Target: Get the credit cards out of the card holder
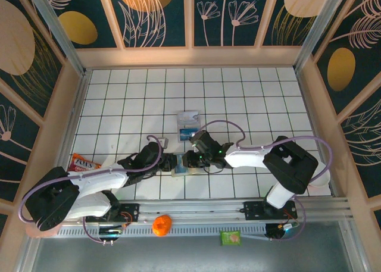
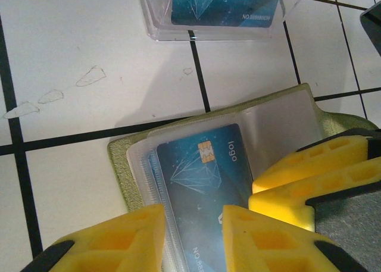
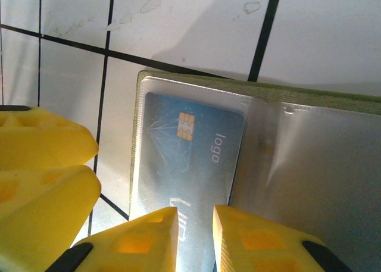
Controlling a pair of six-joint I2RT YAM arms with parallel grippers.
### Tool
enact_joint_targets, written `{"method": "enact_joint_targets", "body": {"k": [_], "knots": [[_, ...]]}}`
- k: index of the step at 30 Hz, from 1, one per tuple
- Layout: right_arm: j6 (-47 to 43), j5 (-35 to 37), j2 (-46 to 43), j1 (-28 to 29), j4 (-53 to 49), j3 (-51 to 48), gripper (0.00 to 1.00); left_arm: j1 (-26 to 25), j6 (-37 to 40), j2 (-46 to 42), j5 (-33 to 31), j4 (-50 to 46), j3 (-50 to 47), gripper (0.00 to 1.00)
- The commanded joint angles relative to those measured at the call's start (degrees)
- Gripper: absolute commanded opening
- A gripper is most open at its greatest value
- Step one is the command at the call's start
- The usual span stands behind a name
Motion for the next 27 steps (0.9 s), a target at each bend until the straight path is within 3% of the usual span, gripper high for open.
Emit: {"method": "enact_joint_targets", "body": {"k": [1,18,27], "knots": [[1.09,5.36,1.22,1.14,-5.08,2.13,0.22,0.22,0.07,1.12,0.51,1.35,-0.40,0.30],[3.84,13.50,-1.43,3.33,-9.24,2.24,0.23,0.24,0.56,2.47,0.53,1.82,-0.05,0.26],[4.38,17.11,-3.36,4.29,-10.85,2.36,0.29,0.23,1.05,1.76,0.10,0.78,0.23,0.22]]}}
